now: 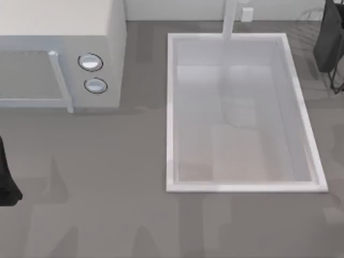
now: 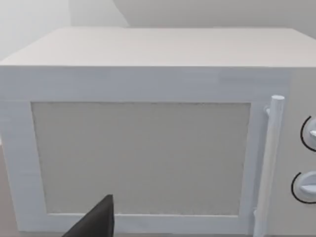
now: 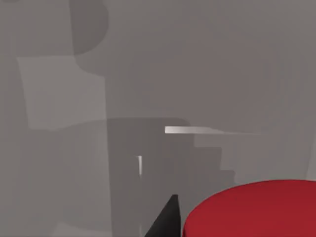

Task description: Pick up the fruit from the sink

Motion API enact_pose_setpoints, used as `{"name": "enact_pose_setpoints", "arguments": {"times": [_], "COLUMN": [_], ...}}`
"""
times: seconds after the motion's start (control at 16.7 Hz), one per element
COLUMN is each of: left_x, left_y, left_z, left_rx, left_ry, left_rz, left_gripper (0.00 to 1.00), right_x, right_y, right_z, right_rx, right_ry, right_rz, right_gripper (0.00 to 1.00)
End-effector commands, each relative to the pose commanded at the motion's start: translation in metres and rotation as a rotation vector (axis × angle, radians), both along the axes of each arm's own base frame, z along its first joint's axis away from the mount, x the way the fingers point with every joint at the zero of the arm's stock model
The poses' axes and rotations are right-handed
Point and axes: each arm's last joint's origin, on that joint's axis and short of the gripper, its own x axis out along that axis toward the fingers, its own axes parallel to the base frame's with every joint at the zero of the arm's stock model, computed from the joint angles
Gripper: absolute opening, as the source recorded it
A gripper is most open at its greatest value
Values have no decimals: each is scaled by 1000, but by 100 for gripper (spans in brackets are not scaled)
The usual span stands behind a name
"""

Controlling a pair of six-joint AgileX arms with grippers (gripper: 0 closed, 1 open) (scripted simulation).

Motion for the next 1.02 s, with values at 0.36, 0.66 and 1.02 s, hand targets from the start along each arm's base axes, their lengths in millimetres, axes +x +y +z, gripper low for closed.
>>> {"name": "enact_pose_setpoints", "arguments": {"times": [0.36, 0.66, 1.02], "left_x": [0, 0, 0], "left_y": [0, 0, 0], "left_z": [0, 0, 0], "left_rx": [0, 0, 0], "left_ry": [0, 0, 0], "left_rz": [0, 0, 0], "left_gripper": [100, 100, 100], "right_x": [0, 0, 0], "right_y": [0, 0, 0], "right_z": [0, 0, 0], "right_rx": [0, 0, 0], "right_ry": [0, 0, 0], "right_rz": [0, 0, 0], "right_gripper": [53, 90, 100]}}
